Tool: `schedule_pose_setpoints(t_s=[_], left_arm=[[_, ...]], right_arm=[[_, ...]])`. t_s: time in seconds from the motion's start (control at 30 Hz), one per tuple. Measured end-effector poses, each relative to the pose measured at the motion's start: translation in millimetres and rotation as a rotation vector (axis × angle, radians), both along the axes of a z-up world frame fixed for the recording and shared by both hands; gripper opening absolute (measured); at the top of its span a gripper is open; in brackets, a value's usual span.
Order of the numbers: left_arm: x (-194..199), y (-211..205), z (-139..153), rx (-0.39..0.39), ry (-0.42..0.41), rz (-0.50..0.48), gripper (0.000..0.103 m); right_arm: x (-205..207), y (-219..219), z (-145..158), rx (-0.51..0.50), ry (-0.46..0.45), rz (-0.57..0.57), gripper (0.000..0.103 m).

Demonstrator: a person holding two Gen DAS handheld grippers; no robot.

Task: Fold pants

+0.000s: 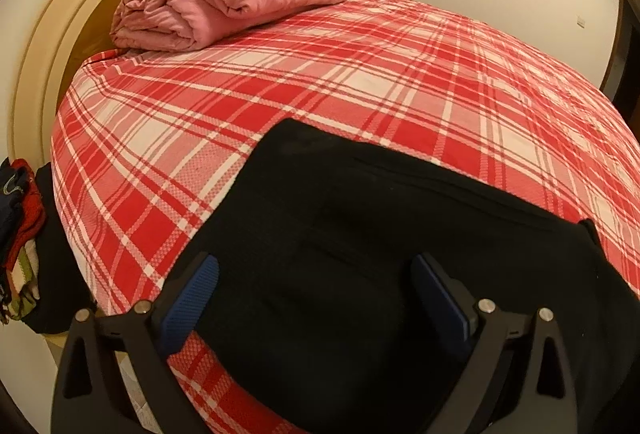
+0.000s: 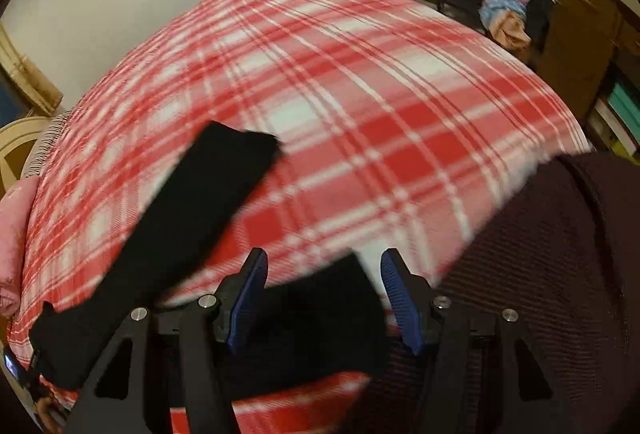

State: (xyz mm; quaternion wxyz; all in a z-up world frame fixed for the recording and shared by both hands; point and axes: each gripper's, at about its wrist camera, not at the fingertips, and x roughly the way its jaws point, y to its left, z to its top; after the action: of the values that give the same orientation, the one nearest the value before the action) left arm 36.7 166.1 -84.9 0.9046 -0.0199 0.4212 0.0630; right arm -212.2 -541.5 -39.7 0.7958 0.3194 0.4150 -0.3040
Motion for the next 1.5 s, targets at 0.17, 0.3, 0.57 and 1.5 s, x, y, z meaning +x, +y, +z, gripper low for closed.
schedule_pose_setpoints(t_s=[0.17, 0.3, 0.57, 1.5], left_arm=[[0.6, -1.2, 0.5, 0.002, 0.006, 0.006, 0.100], [-0.2, -2.8, 0.5, 0.008, 0.004, 0.014, 0.100], [1.3, -3.4, 0.8, 0.013, 0.011, 0.021, 0.100], [2.5, -6.7, 1.6, 0.023, 0.005, 0.015, 0.100]], right_arm=[[6.4, -3.9, -21.2, 0.095, -0.062, 0.074, 0.060], [29.3, 5.4, -29.3, 0.077, 0.043, 0.140, 0.060], [27.0, 19.0, -5.9, 0.065, -0.139, 0.205, 0.010], [5.8, 30.5, -22.5, -0.143, -0.071, 0.227, 0.062]])
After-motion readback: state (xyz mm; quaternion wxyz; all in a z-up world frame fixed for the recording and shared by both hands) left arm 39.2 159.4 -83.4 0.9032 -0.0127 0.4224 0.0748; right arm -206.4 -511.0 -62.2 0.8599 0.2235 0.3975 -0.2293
